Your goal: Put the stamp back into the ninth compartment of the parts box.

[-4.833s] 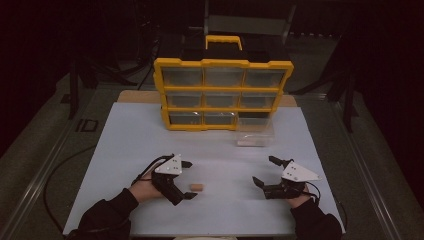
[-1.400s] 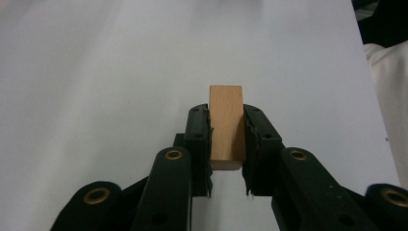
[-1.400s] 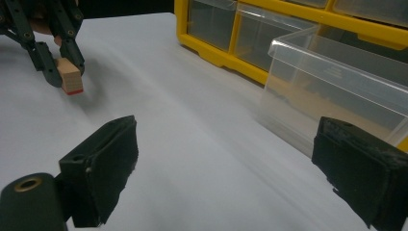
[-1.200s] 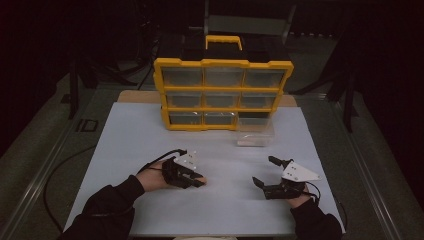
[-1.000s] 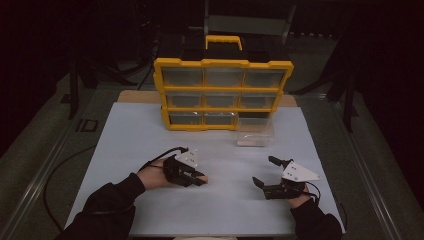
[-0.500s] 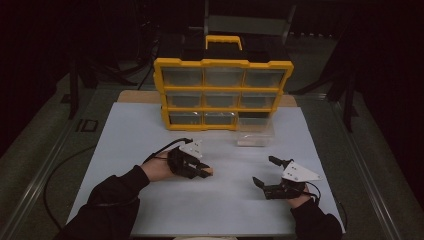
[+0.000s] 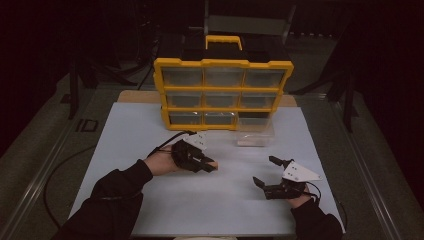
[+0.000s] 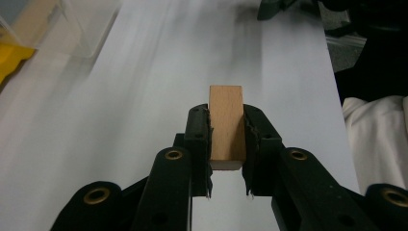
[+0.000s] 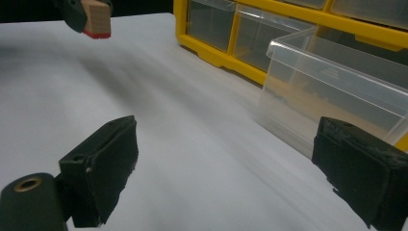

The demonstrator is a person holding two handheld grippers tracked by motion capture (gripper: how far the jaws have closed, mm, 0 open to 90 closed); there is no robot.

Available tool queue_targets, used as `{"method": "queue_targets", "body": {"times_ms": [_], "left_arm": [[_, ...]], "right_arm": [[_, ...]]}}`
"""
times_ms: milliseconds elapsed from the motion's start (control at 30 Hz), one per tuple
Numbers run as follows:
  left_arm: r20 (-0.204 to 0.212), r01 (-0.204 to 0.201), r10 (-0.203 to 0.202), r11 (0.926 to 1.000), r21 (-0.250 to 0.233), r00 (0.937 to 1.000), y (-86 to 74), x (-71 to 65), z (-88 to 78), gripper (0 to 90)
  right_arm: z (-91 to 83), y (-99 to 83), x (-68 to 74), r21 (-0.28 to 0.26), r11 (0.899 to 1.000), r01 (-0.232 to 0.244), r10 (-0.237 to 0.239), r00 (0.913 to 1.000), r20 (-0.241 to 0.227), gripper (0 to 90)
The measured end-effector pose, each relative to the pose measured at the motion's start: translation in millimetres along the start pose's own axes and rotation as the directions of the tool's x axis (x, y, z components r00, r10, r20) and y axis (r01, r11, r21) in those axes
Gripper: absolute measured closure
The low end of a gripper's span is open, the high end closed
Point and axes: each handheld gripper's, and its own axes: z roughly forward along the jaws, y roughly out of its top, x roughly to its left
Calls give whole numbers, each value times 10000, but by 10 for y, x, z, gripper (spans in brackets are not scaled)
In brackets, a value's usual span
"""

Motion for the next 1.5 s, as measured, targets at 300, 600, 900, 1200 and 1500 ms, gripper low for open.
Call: {"method": "queue_targets", "body": {"times_ms": [300,600,900,1200,1500], "left_arm": [[65,186,-185,9997,-188,9998,103,40,-14,758],[60,192,-190,9997,-178,9998,260,60,-7,758],[136,150,-147,9995,-268,9998,417,102,17,758],[61,220,-217,9988,-435,9997,585,157,53,758],[71,384,-380,9971,-650,9993,694,225,82,758]], "right_arm": [[-4,2,4,46,10000,-83,83,10000,-30,87],[-3,0,3,50,9999,-87,87,10000,-32,87],[-7,8,2,-43,9999,-110,109,9999,-26,87],[-9,4,-5,-62,9999,-103,103,9999,-51,87],[-10,4,-3,-58,9999,-102,102,9999,-50,87]]}}
